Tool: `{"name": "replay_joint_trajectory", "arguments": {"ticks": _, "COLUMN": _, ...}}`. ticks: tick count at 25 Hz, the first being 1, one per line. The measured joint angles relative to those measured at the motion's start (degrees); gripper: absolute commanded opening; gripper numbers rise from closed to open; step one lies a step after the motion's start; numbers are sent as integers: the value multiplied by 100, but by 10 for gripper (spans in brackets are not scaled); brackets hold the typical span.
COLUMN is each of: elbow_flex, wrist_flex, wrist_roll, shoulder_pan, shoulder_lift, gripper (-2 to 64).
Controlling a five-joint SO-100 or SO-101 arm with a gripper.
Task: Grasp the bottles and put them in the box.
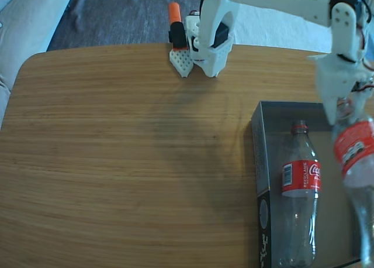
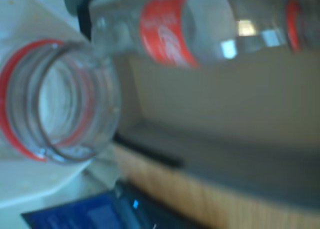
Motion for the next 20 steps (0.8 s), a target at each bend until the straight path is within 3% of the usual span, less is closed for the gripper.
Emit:
{"name": "replay_joint_trajectory", "arguments": {"ticks": 6, "elbow_flex": 0, "wrist_flex": -193, "wrist_roll": 369, "shoulder_pan": -475, "shoulder_lift": -211, "gripper": -4}}
{"name": "replay_joint_trajectory", "arguments": {"ticks": 20, "elbow_flex": -615, "wrist_flex": -316, "wrist_roll": 369, "shoulder_pan": -475, "shoulder_lift": -1415, "gripper": -4}}
